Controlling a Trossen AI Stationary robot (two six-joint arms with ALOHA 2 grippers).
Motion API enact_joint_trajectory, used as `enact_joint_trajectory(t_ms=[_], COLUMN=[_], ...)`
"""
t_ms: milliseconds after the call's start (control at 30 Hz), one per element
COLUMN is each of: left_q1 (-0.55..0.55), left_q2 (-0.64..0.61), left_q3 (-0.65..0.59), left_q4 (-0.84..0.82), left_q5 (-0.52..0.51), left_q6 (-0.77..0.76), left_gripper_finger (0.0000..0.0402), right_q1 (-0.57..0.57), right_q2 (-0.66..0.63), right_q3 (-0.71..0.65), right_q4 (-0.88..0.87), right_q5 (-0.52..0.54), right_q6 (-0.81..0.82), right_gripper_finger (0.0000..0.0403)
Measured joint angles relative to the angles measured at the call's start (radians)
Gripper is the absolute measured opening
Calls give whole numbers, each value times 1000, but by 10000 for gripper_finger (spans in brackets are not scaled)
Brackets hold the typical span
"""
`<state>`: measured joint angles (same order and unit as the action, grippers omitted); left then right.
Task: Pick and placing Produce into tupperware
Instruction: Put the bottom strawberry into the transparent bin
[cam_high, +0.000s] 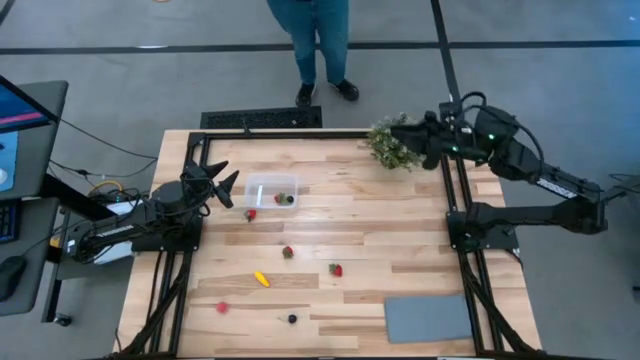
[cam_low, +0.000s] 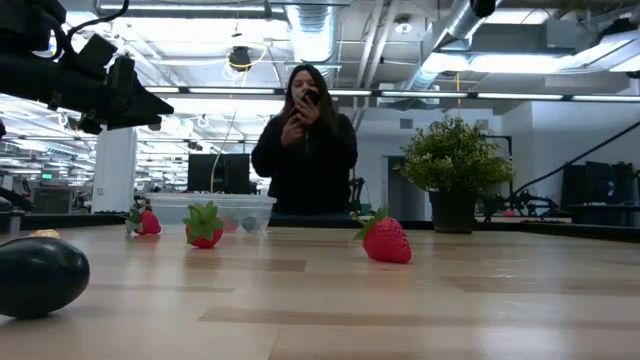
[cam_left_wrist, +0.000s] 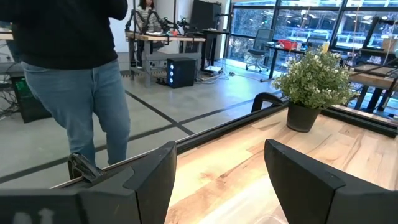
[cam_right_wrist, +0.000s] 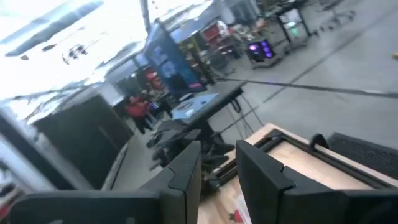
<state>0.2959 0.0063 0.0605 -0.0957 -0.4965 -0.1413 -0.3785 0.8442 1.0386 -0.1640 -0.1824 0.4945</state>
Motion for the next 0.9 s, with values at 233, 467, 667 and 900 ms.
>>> enact_joint_trajectory(t_ms=[233,467,667,900], left_q1=[0,0,0,0], left_q2=[0,0,0,0], left_q3=[0,0,0,0], left_q4=[0,0,0,0], left_q5=[0,1,2,3], left_q6=[0,0,-16,-34], left_gripper_finger=[236,236,236,236], right_q1=[99,198,293,351], right_q2=[-32,15,129,281], right_q3=[0,-1,-1,-2], right_q4=[-147,-246,-266,-270], right_q5=[0,53,50,50], right_q6=[-108,-154,-155,-159], right_gripper_finger=[122,122,122,129])
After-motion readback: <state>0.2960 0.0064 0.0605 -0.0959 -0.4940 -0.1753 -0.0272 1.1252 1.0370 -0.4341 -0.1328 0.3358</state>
